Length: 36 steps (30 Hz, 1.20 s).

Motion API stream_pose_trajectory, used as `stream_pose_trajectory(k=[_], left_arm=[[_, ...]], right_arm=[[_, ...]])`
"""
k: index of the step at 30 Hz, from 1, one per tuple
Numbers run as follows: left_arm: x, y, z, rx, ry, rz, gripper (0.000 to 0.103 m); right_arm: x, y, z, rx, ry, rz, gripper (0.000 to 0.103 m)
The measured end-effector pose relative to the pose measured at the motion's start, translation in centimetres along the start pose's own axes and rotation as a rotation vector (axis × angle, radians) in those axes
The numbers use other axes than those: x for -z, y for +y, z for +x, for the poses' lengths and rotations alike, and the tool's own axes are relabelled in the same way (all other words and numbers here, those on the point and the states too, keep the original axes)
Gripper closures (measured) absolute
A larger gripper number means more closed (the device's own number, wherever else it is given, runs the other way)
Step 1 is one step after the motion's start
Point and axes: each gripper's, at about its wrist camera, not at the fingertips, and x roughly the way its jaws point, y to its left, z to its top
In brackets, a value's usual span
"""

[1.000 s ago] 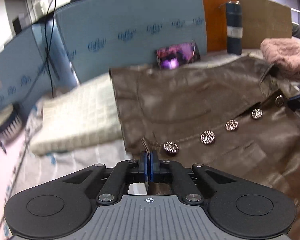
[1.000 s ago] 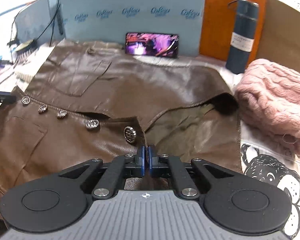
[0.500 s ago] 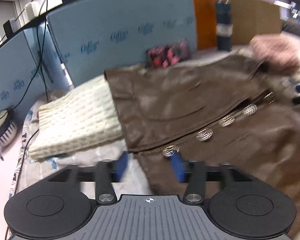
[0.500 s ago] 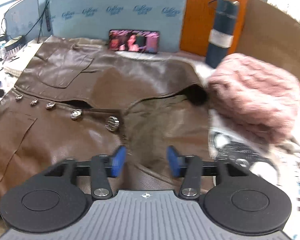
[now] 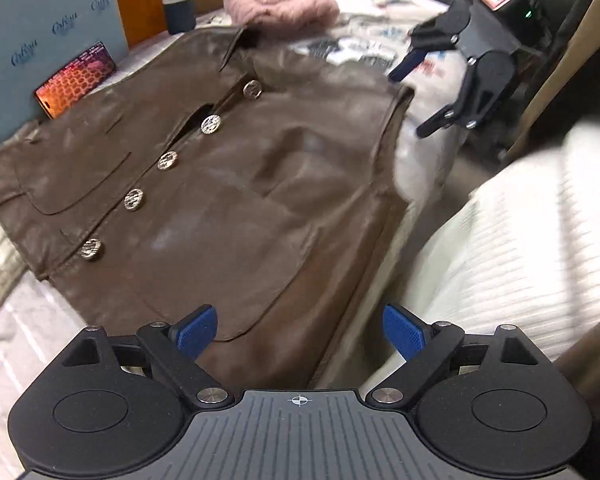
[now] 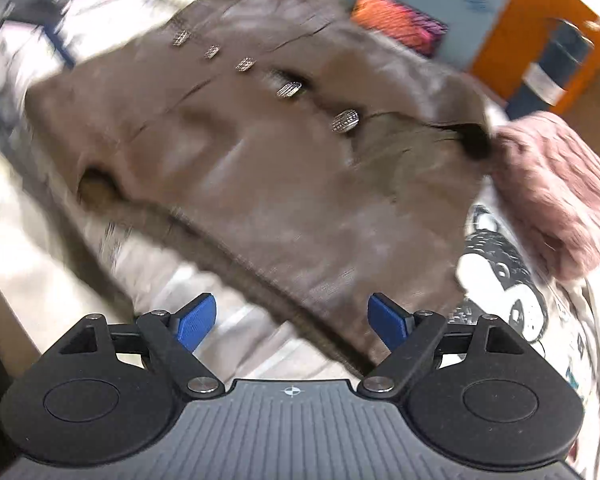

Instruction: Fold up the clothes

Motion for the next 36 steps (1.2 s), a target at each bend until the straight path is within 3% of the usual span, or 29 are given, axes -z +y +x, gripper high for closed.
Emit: stream_pose_trajectory(k=[5,10,11,12,15,17,18,20,22,28,36], left_arm=[[1.9,-1.3,1.6,-0.126,0.110,0.110,0.011],[2.7,-2.5,2.1,-0.213,0.076,0.197,0.013],[2.6,-2.4,2.1,-0.204,0.067,0.188,0.025],[2.6,-2.3,2.1,-0.194,0.058,0.180,0.052],[2.3,-1.0,1.2,-0.165,0.019,0.118,0.087],[2.0,-0.3,0.3,-0.186,-0.023,0.083,0.089],[1.7,0.1,0.1,-0.207,-0.042,0.063,0.090],[1.1,0.7,-0.5,-0.256,-0.084,0.027,0.093],[0.5,1.1,-1.0,-0.310,-0.120,0.010,0.095],[-1.6,2.9,-2.8,-0.444,-0.217,-0.028,0.095],[-4.6,6.3,-4.2,-0.622,-0.299,-0.037,0.096]], right_arm=[[-0.8,1.1,1.1,0.037,-0.058,-0.018,0.021],[-2.0,1.9,2.0,0.075,-0.143,-0.026,0.021],[-2.1,1.7,2.0,0.081,-0.152,-0.024,0.023],[-2.1,1.5,2.0,0.089,-0.156,-0.023,0.023],[-1.5,0.4,1.9,0.142,-0.136,-0.044,0.028],[-0.8,-0.5,1.8,0.180,-0.100,-0.056,0.049],[-0.7,-1.0,1.6,0.181,-0.101,-0.039,0.057],[-0.6,-2.1,1.2,0.175,-0.117,0.009,0.082],[-1.0,-2.8,0.4,0.182,-0.149,0.022,0.090],[-2.2,-4.8,-1.7,0.206,-0.239,0.022,0.094],[-7.3,-8.6,-1.9,0.289,-0.363,-0.032,0.097]])
